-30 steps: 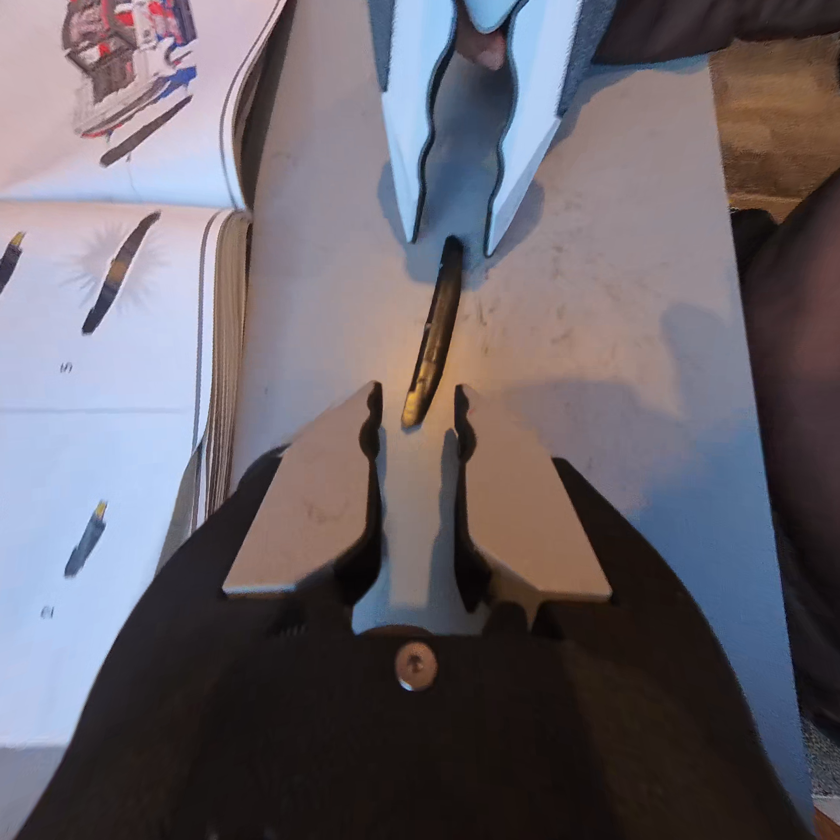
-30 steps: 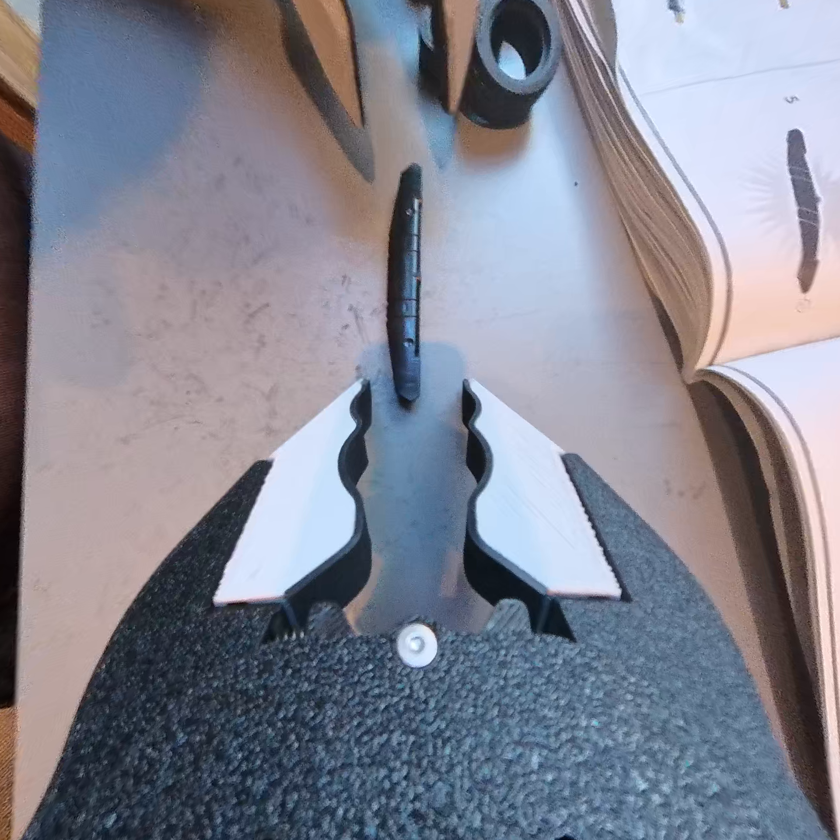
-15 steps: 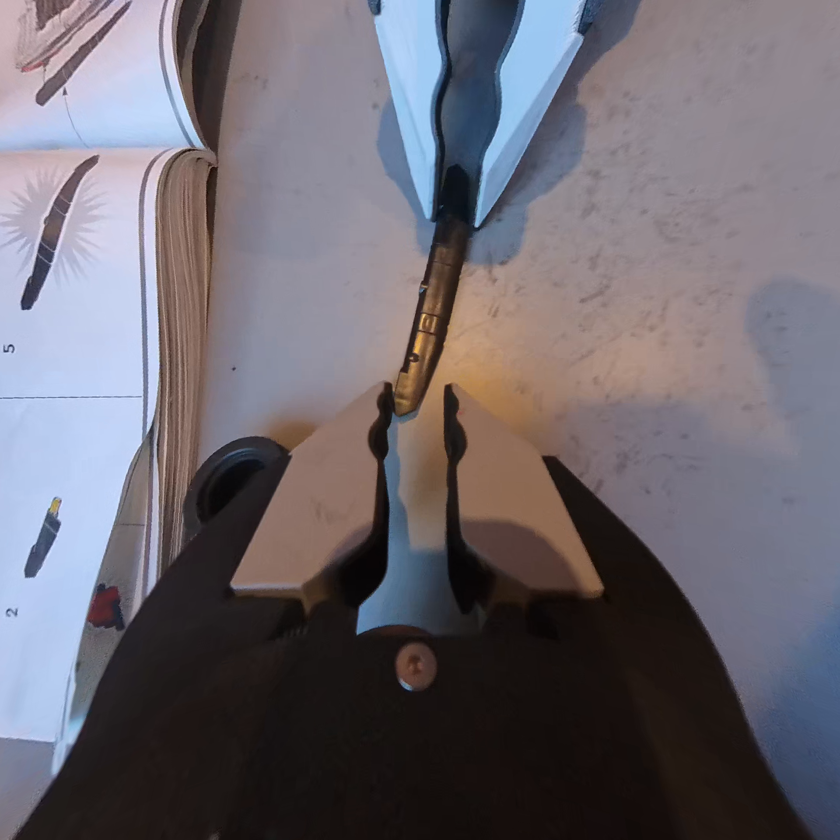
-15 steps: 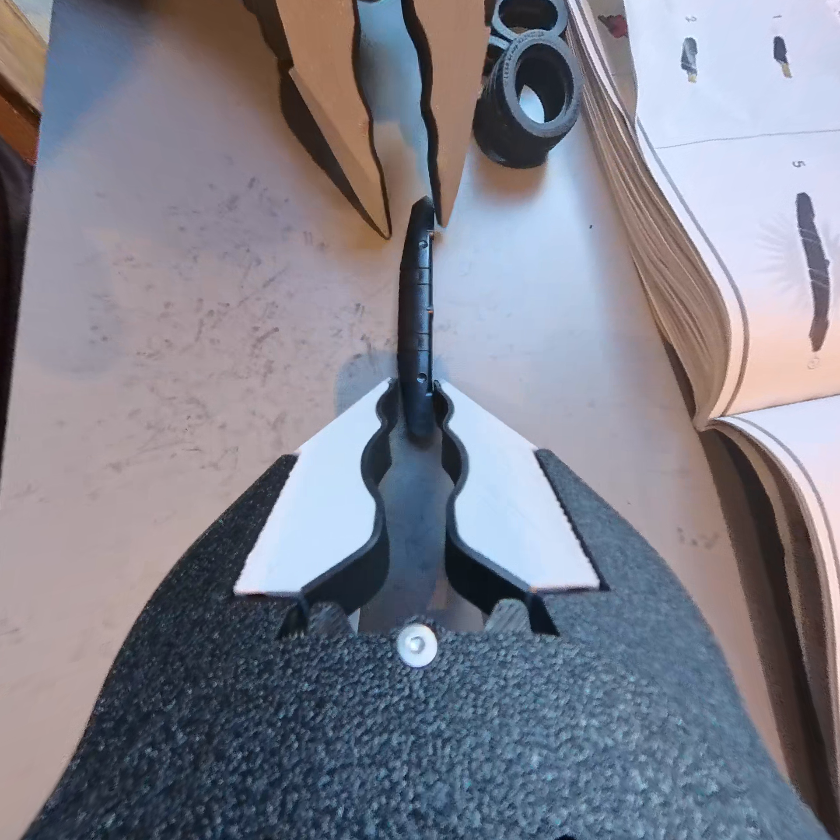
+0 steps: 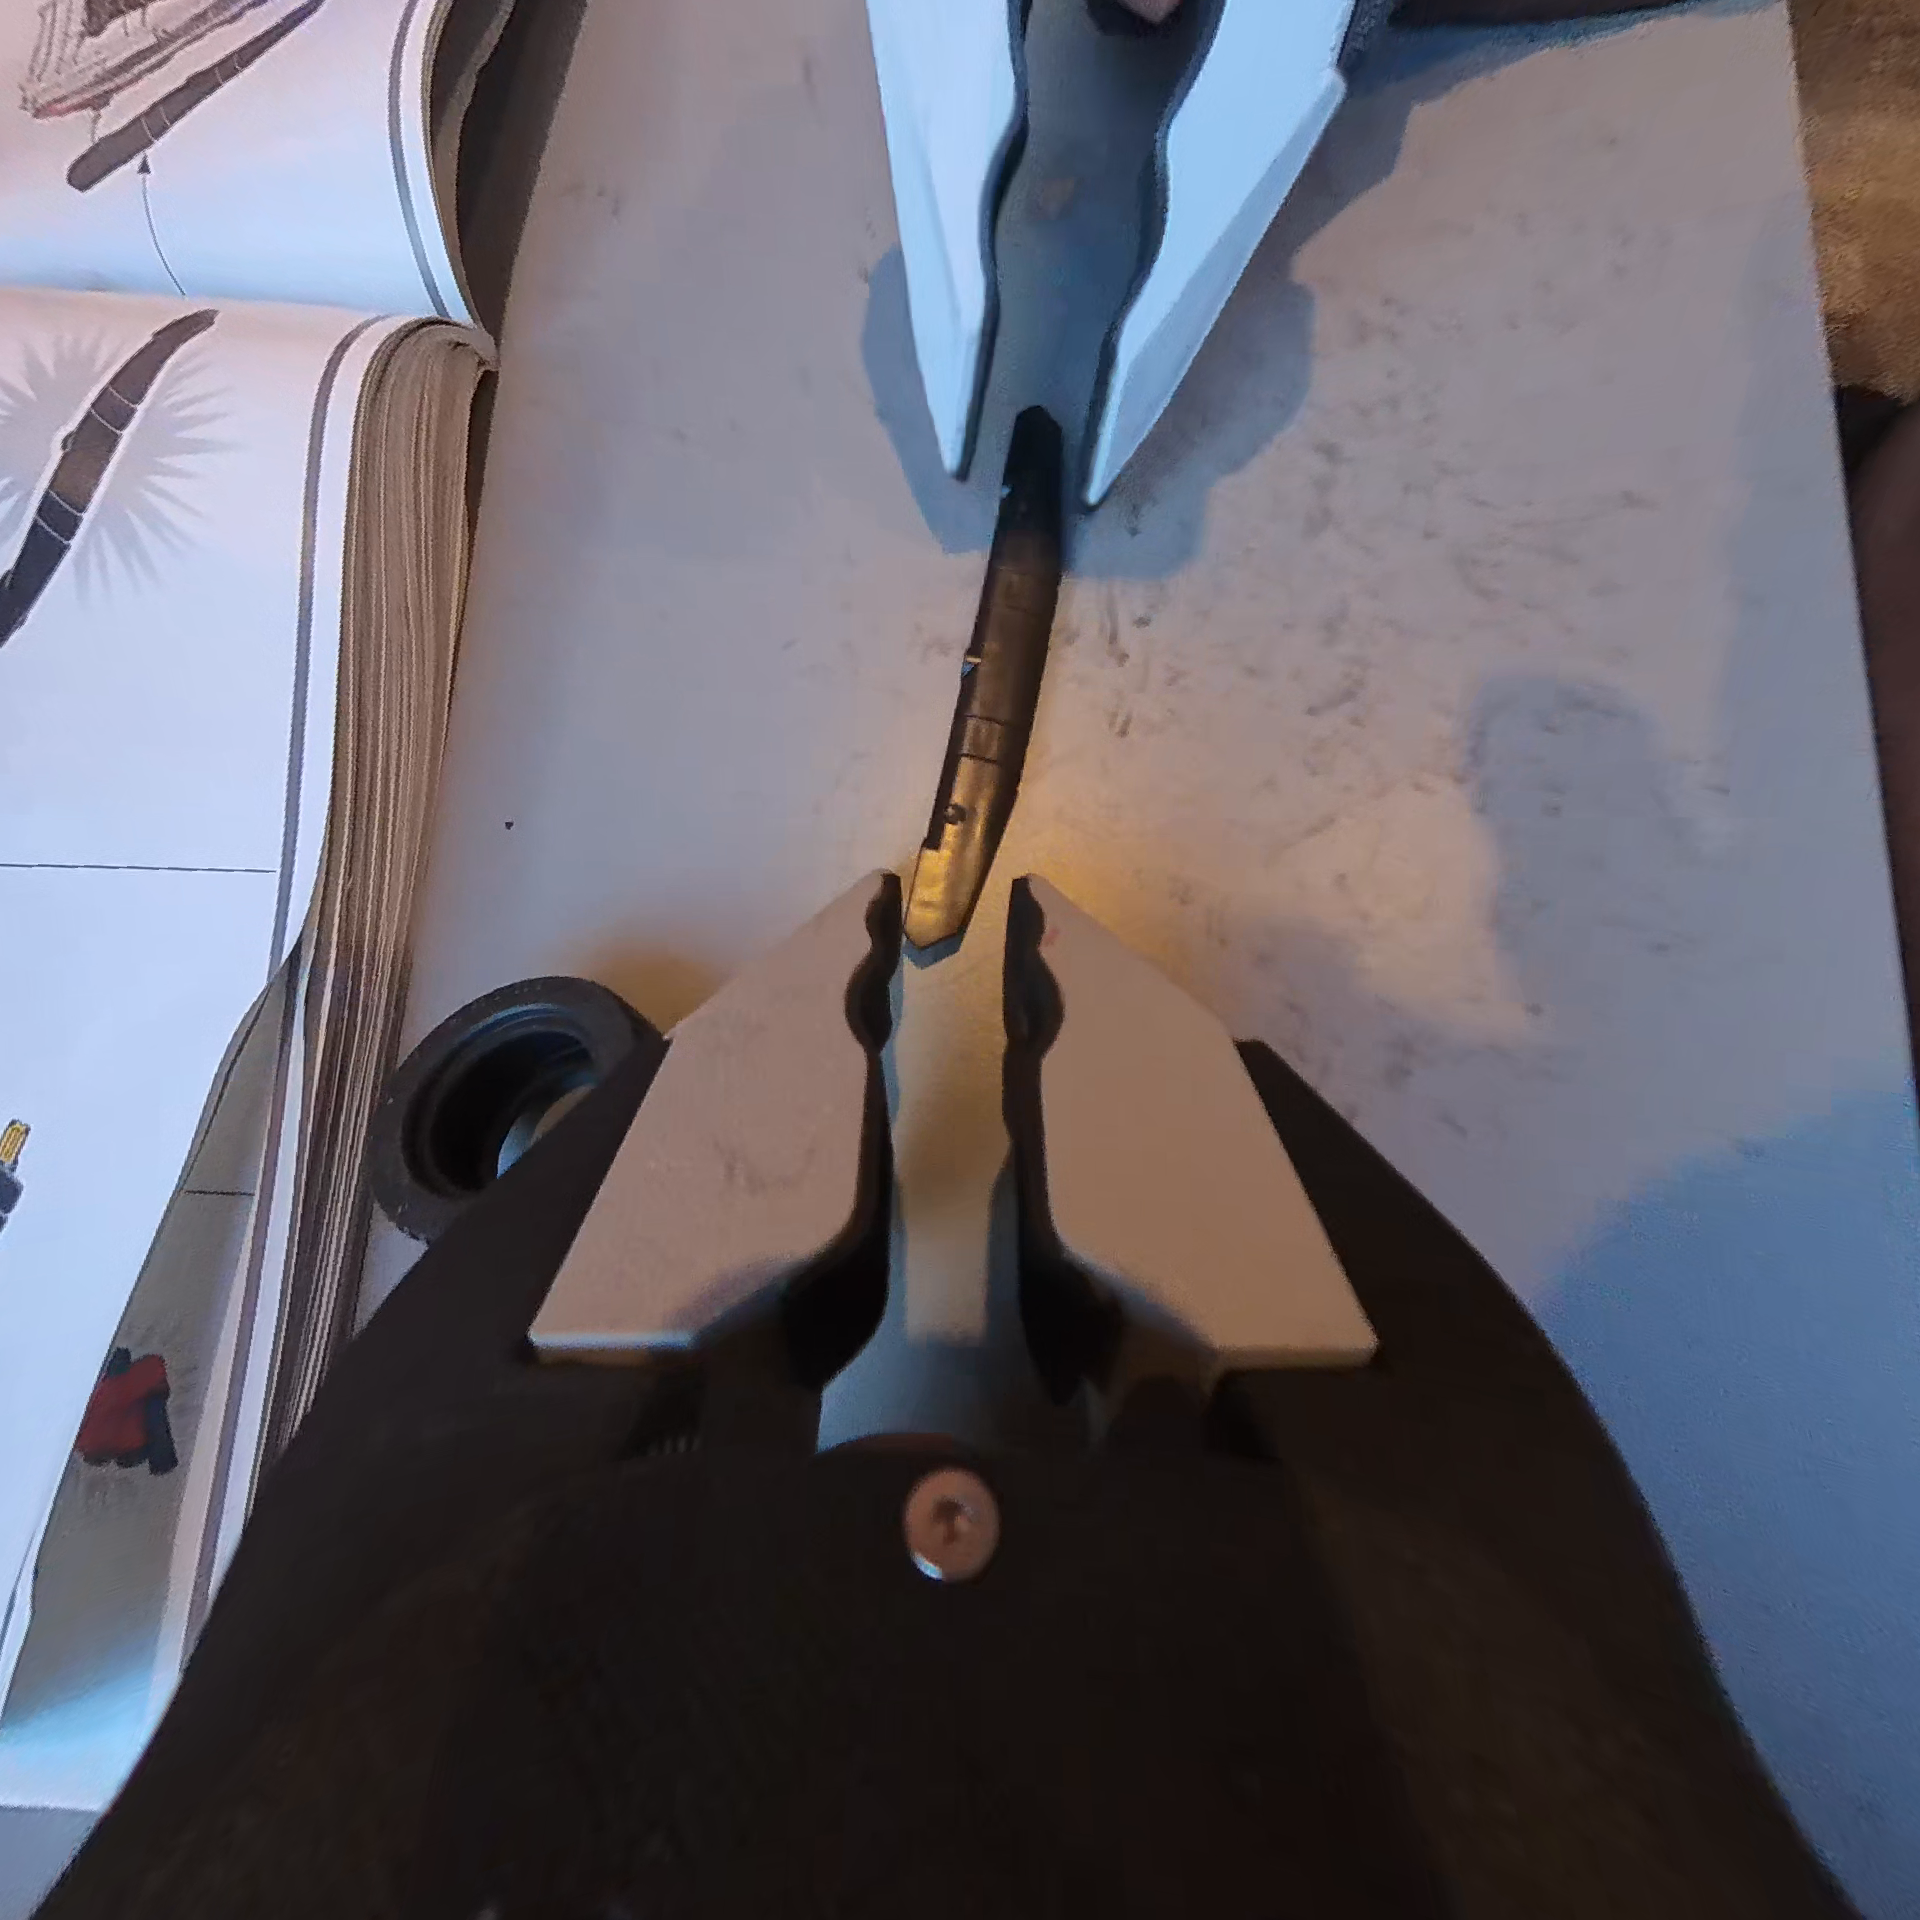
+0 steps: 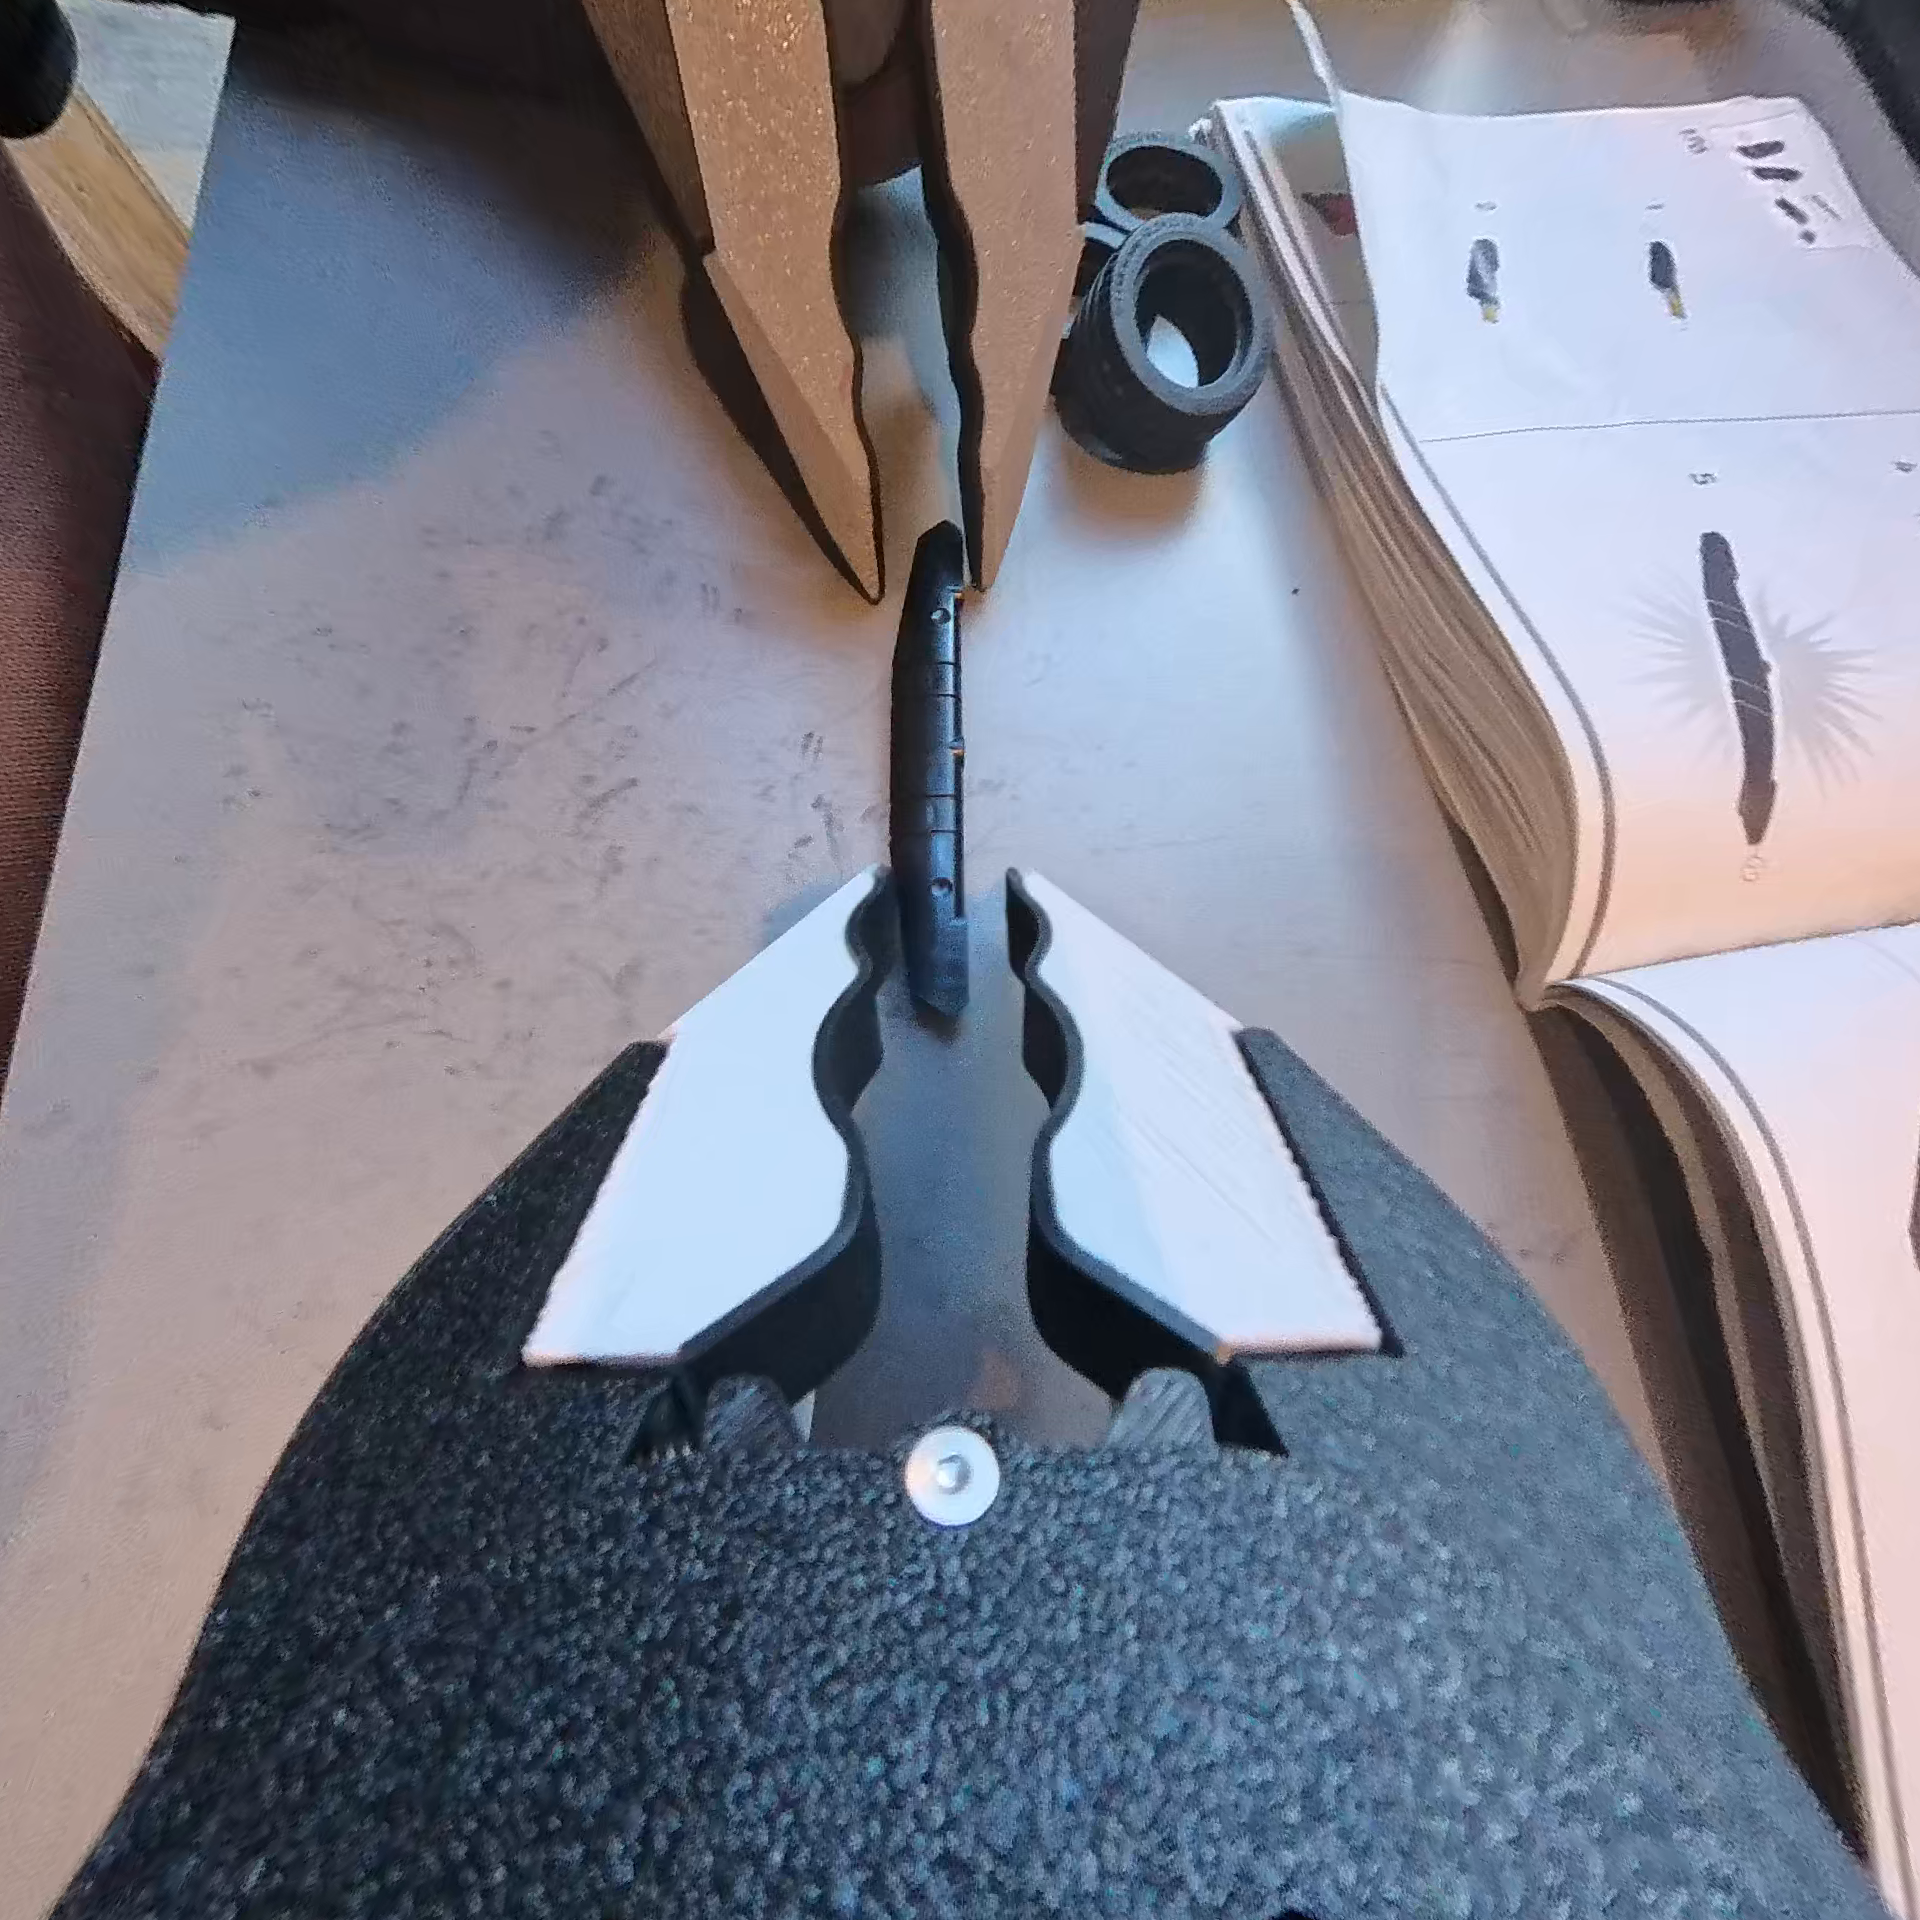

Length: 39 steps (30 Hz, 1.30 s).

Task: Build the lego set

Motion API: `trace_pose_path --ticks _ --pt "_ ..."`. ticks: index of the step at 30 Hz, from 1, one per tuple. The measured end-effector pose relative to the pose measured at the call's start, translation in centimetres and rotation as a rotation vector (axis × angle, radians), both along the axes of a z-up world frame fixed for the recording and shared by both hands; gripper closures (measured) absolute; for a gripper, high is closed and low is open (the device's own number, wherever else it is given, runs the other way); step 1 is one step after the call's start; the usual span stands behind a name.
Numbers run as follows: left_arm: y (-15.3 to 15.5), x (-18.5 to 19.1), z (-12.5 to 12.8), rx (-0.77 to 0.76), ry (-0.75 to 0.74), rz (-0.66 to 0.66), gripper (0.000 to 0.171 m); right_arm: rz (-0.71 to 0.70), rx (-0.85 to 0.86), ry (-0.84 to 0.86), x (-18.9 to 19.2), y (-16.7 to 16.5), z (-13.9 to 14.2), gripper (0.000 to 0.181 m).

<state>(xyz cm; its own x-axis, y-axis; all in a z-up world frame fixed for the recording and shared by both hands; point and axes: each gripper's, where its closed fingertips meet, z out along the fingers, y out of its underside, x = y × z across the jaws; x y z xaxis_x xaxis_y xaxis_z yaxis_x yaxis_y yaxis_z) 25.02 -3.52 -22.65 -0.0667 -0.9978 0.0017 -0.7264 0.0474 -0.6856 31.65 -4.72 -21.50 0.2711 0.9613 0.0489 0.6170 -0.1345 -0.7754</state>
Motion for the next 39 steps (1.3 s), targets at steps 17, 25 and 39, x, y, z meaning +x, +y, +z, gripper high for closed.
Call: trace_pose_path --ticks 17,25,39 --pt "0.2 0.6 0.0 -0.015 -0.038 0.009 0.160 0.039 0.016 -0.081 0.2 -0.5 -1.1 0.169" --pt "0.2 0.6 0.0 -0.007 -0.042 0.009 0.159 0.039 0.024 -0.082 0.2 -0.5 -1.1 0.170" --pt "-0.1 1.1 0.0 -0.008 -0.046 -0.002 0.159 0.042 0.055 -0.089 0.2 -0.7 -1.0 0.170"
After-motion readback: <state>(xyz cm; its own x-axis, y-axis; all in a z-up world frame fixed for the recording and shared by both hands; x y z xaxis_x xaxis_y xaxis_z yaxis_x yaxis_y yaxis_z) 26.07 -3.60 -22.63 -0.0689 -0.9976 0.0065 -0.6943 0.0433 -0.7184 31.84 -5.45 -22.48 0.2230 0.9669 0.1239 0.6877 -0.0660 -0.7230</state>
